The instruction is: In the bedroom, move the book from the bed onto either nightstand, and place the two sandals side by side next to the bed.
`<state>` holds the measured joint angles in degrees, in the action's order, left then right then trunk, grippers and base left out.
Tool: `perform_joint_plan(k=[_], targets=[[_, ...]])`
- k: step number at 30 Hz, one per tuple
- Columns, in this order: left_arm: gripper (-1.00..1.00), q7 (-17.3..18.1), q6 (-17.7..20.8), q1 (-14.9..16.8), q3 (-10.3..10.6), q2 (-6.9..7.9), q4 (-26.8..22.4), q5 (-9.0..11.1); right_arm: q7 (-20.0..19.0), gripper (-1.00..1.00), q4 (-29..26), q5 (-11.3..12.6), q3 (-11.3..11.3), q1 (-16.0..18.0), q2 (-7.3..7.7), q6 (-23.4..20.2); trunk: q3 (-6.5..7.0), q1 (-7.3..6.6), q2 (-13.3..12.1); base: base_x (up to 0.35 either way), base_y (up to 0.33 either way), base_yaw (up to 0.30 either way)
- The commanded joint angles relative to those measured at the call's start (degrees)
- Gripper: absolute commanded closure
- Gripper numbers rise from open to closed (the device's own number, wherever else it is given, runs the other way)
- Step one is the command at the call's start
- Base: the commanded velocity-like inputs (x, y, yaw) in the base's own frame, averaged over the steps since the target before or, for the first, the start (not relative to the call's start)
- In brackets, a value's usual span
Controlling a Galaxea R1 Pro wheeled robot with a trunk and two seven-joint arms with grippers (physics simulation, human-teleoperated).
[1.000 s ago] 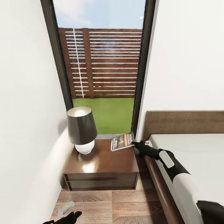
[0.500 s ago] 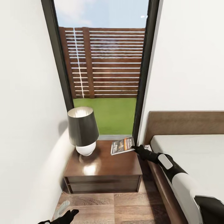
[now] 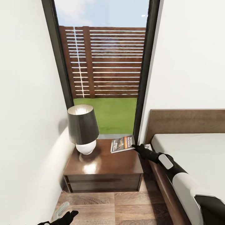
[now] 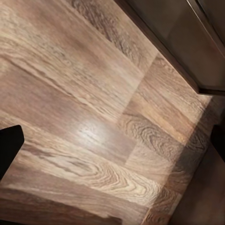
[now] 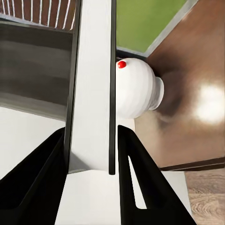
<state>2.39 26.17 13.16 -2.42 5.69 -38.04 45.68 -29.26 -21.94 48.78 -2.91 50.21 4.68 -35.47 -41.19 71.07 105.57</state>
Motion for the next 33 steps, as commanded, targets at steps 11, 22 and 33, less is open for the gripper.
perform_joint_plan(k=[11, 22, 33], targets=[[-1.00, 0.1, 0.3, 0.0, -0.3, 0.02, 0.0, 0.1, -1.2, 1.00, -0.4, -0.5, 0.2, 0.4, -0.10, -0.5, -2.03, 2.42, 4.5, 0.000, 0.000, 0.000], [-1.00, 0.1, 0.2, 0.0, -0.3, -0.04, 0.0, 0.1, -1.3, 1.00, -2.8, -4.0, 5.1, 1.1, -0.37, -0.1, -4.01, 4.83, 8.9, 0.000, 0.000, 0.000], [-1.00, 0.8, 9.5, -0.5, -1.9, 0.11, -11.6, 0.9, -1.4, 1.00, -5.3, -4.1, 5.5, 0.8, -0.37, 0.4, -5.98, 7.25, 13.3, 0.000, 0.000, 0.000]])
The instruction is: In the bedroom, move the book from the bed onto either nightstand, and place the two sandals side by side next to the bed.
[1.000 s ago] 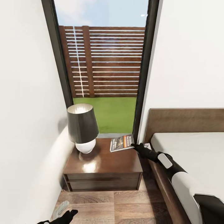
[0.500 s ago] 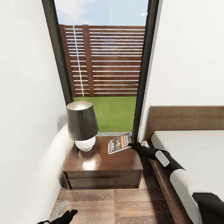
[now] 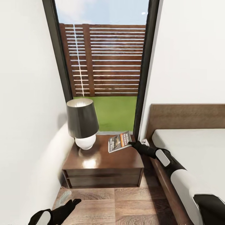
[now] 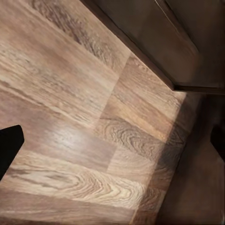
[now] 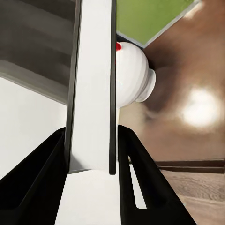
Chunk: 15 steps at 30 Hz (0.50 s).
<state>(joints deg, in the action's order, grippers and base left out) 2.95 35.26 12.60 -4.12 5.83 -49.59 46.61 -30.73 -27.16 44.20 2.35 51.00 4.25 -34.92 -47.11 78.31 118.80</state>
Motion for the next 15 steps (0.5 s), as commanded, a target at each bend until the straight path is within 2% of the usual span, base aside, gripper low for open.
perform_joint_plan(k=[1, 5, 6, 10, 15], targets=[[-1.00, 0.2, 1.8, -0.1, -0.9, -0.08, -1.6, -0.1, 0.1, 1.00, -0.6, 0.4, 0.2, 0.0, 0.06, -0.2, -0.24, 0.22, 0.4, 0.000, 0.000, 0.000], [-1.00, 0.0, 6.0, -0.5, -4.8, -0.60, -6.5, 0.0, 0.2, 1.00, -2.9, 0.5, 0.3, -0.2, 0.11, -0.2, -0.96, 1.10, 2.0, 0.000, 0.000, 0.000], [-1.00, -0.2, 6.7, -0.6, -5.2, -1.39, -8.1, -0.2, 0.2, 1.00, -3.4, 0.5, 0.3, -0.2, 0.12, -0.2, -1.14, 1.32, 2.4, 0.000, 0.000, 0.000], [-1.00, -2.8, 7.5, -0.9, -5.3, -3.38, -9.5, -0.6, 0.1, 1.00, -4.0, 0.5, 0.3, -0.3, 0.18, -0.3, -1.86, 2.19, 4.0, 0.000, 0.000, 0.000], [-1.00, -5.4, 7.3, -1.0, -5.7, -4.00, -8.9, -0.4, 0.2, 1.00, -4.2, 0.5, 0.3, -0.3, 0.20, -0.5, -2.75, 3.29, 6.1, 0.000, 0.000, 0.000]])
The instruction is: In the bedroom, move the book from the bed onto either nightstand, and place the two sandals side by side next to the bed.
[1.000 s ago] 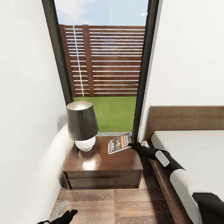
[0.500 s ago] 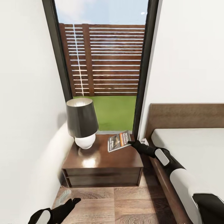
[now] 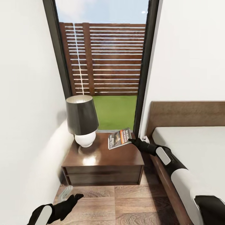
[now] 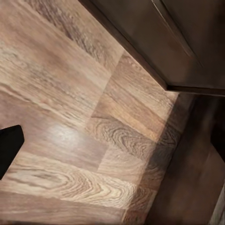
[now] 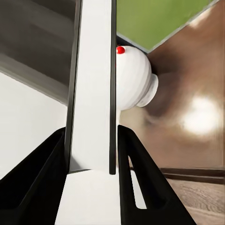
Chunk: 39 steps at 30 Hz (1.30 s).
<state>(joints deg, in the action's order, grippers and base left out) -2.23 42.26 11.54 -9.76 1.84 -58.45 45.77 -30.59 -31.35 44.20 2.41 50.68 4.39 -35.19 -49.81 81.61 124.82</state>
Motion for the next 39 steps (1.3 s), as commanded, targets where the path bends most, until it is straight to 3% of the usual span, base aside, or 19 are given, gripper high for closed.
perform_joint_plan(k=[1, 32, 39], targets=[[-1.00, -0.6, -0.1, -0.1, -0.3, -0.07, 0.3, 0.5, 0.1, 1.00, 0.0, 0.6, 0.2, 0.0, 0.07, -0.4, -0.24, 0.22, 0.4, 0.000, 0.000, 0.000], [-1.00, -1.4, -1.7, -0.3, -1.0, -0.25, 2.4, 0.2, 0.2, 1.00, -0.1, 0.5, 0.2, 0.0, 0.01, -0.1, -5.80, 7.02, 12.9, 0.000, 0.000, 0.000], [-1.00, -0.7, -1.7, -0.4, -0.9, 0.20, 3.3, 0.1, 0.2, 1.00, -0.1, 0.5, 0.2, 0.0, 0.01, -0.1, -5.80, 7.02, 12.9, 0.000, 0.000, 0.000]])
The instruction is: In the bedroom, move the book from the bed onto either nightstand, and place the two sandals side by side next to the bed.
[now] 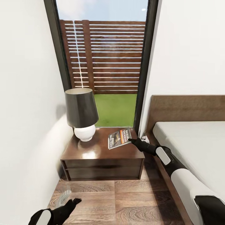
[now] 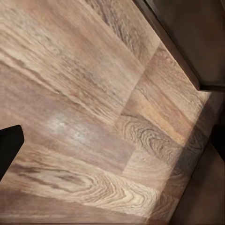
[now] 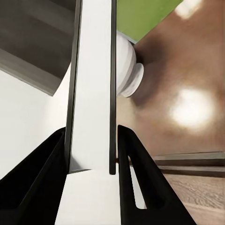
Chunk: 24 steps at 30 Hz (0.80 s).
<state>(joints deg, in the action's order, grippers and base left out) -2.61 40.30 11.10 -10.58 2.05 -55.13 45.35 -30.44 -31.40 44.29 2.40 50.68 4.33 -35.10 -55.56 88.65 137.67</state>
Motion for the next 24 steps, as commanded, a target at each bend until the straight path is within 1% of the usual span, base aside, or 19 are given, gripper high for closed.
perform_joint_plan(k=[1, 3, 5, 12, 20, 22, 24], targets=[[-1.00, -0.2, 0.3, 0.0, 0.0, 0.11, 0.4, 0.5, 0.0, 1.00, 0.0, 0.4, 0.2, 0.0, 0.06, -0.2, -0.05, -0.01, 0.0, 0.000, 0.000, 0.000], [-1.00, -0.1, 0.3, -0.3, 0.2, 0.44, 1.8, 0.4, 0.0, 1.00, 0.0, 0.4, 0.2, 0.0, 0.06, -0.2, -0.05, -0.01, 0.0, 0.075, 0.000, 0.000], [-1.00, 0.0, 0.3, -0.5, 0.3, 0.53, 2.2, 0.4, 0.0, 1.00, 0.0, 0.4, 0.2, 0.0, 0.06, -0.2, -0.05, -0.01, 0.0, 0.176, 0.000, 0.000], [-1.00, 0.0, -0.7, -0.8, 0.6, 0.56, 2.8, 0.3, 0.0, 1.00, 0.0, 0.4, 0.2, 0.0, 0.06, -0.2, -0.05, -0.01, 0.0, 0.281, 0.000, 0.000], [-1.00, 0.0, -2.0, -0.8, 0.5, 0.42, 2.9, -2.0, 0.1, 1.00, 0.0, 0.4, 0.2, 0.0, 0.06, -0.2, -0.05, -0.01, 0.0, 0.291, 0.000, 0.000], [-1.00, 0.0, -2.3, -0.8, 0.3, 0.46, 2.9, -2.1, 0.1, 1.00, 0.0, 0.4, 0.2, 0.0, 0.06, -0.2, -0.05, -0.01, 0.0, 0.121, 0.000, 0.000], [-1.00, -0.3, -2.5, -0.8, -0.4, 0.52, 3.0, -2.0, 0.0, 1.00, 0.1, 0.5, 0.2, 0.0, 0.06, -0.5, -0.05, -0.01, 0.0, 0.062, 0.000, 0.000]])
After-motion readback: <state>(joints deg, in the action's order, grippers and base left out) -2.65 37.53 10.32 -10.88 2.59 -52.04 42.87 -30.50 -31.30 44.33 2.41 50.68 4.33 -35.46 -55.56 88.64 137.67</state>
